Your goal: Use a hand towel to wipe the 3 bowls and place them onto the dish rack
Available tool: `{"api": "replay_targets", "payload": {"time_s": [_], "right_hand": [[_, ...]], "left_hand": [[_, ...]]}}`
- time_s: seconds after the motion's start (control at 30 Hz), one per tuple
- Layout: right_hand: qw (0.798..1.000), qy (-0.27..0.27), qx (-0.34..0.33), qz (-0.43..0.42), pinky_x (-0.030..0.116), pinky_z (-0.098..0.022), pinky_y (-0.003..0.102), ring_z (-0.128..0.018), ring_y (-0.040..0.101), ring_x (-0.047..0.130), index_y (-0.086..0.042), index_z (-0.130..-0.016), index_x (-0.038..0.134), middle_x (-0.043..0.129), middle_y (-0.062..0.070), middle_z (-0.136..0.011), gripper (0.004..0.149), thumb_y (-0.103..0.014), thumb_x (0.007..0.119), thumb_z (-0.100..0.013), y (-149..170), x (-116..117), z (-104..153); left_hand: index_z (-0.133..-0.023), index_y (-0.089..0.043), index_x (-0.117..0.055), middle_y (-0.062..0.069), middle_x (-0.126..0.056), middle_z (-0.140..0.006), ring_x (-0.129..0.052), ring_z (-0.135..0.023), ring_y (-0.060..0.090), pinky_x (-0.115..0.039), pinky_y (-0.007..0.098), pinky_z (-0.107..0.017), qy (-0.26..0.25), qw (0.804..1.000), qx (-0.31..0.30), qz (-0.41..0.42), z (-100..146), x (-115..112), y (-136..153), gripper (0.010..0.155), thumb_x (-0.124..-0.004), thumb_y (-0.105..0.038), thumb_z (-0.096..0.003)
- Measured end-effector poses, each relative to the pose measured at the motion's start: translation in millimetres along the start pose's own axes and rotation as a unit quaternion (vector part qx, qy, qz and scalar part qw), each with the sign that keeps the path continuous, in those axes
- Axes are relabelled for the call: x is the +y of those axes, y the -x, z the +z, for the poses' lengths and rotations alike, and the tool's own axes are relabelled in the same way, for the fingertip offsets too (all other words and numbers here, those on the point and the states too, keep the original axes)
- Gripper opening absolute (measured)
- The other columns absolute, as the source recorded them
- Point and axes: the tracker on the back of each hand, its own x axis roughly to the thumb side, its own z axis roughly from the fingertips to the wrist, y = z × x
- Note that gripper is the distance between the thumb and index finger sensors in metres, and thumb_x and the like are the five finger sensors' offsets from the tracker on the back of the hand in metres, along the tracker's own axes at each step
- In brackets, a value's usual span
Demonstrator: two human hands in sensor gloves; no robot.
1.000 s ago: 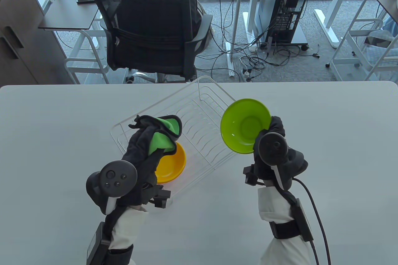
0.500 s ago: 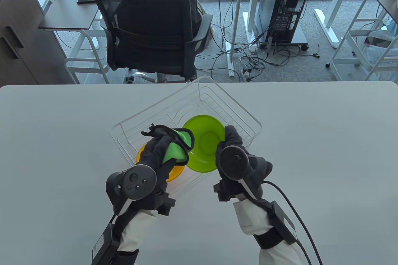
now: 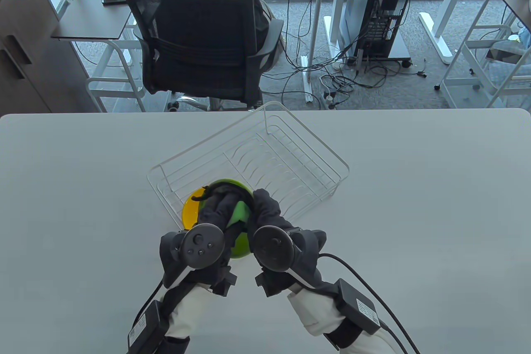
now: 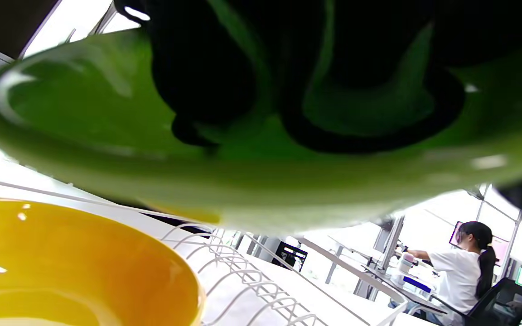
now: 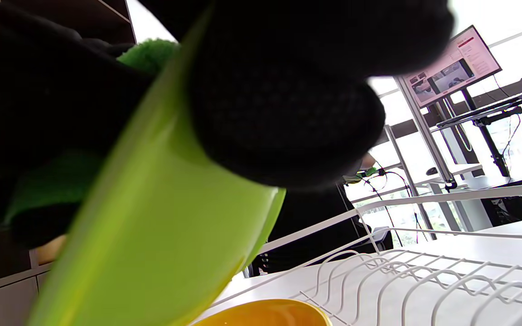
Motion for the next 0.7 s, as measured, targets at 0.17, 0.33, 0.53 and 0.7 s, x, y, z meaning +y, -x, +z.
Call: {"api": "replay_targets", "payload": {"time_s": [0.17, 0.33, 0.53, 0.7], "right_hand": [[0.999, 0.023, -0.014, -0.022, 0.093, -0.008, 0.025, -0.018, 0.020, 0.106, 0.007, -0.094, 0.064, 0.078, 0.034, -0.077, 0.054, -0.017, 0.079, -0.048, 1, -3, 0], [0.997, 0.067, -0.031, 0.019, 0.093, -0.009, 0.028, -0.019, 0.023, 0.106, 0.003, -0.094, 0.066, 0.081, 0.030, -0.078, 0.052, -0.017, 0.079, -0.048, 9, -7, -3], [0.997, 0.068, -0.021, 0.010, 0.093, -0.009, 0.028, -0.019, 0.023, 0.106, 0.001, -0.094, 0.068, 0.082, 0.028, -0.077, 0.052, -0.019, 0.081, -0.047, 17, -12, -7], [0.998, 0.058, -0.026, 0.013, 0.093, -0.008, 0.027, -0.018, 0.022, 0.106, 0.002, -0.094, 0.068, 0.082, 0.029, -0.077, 0.053, -0.019, 0.081, -0.047, 12, -9, -5]], "left_hand": [[-0.103, -0.012, -0.070, 0.035, -0.074, -0.098, -0.092, -0.075, 0.048, -0.092, 0.036, -0.047, 0.010, 0.997, -0.008, 0.075, 2, -1, 2, 0.055, -0.082, -0.031, -0.0527], [-0.099, -0.017, -0.076, 0.030, -0.079, -0.096, -0.095, -0.073, 0.045, -0.092, 0.037, -0.045, 0.082, 0.993, -0.036, 0.080, 1, -8, 0, 0.051, -0.084, -0.030, -0.0508], [-0.098, -0.017, -0.079, 0.029, -0.080, -0.098, -0.094, -0.074, 0.045, -0.091, 0.037, -0.046, 0.113, 0.993, -0.039, -0.012, 0, -6, -7, 0.050, -0.086, -0.029, -0.0500], [-0.098, -0.017, -0.079, 0.030, -0.081, -0.097, -0.095, -0.072, 0.045, -0.091, 0.037, -0.046, 0.100, 0.988, -0.027, -0.112, 2, -6, -9, 0.050, -0.086, -0.029, -0.0500]]}}
